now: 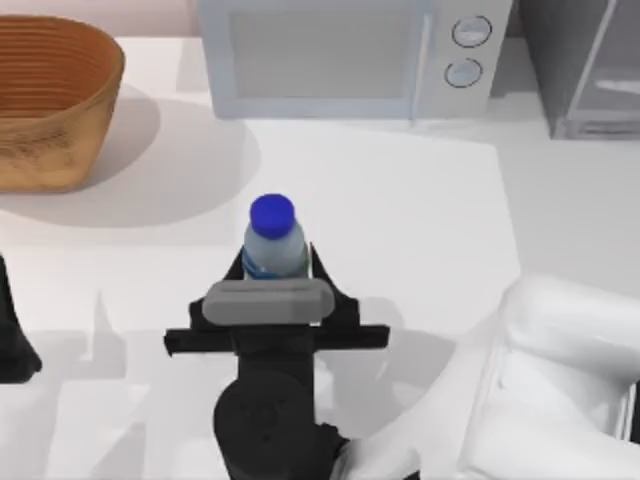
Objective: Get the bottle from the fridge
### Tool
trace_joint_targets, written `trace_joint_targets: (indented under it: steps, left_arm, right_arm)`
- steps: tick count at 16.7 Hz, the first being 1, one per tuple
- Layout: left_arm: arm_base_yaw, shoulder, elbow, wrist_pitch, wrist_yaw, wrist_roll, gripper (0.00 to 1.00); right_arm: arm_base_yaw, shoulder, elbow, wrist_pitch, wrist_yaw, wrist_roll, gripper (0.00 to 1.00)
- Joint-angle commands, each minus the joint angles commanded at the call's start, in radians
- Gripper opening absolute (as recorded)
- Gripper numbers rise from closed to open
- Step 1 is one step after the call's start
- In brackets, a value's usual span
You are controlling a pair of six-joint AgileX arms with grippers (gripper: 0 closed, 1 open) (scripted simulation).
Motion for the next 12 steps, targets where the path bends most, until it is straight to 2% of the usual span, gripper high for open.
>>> trace_joint_targets:
  steps: [6, 12]
  left_arm:
    - [0.0, 0.0, 0.0, 0.0, 0.0, 0.0, 1.0]
    - [0.0, 0.0, 0.0, 0.0, 0.0, 0.0, 1.0]
  right_arm:
    - [0.0, 0.0, 0.0, 0.0, 0.0, 0.0, 0.98]
    - [0.0, 0.0, 0.0, 0.0, 0.0, 0.0, 1.0]
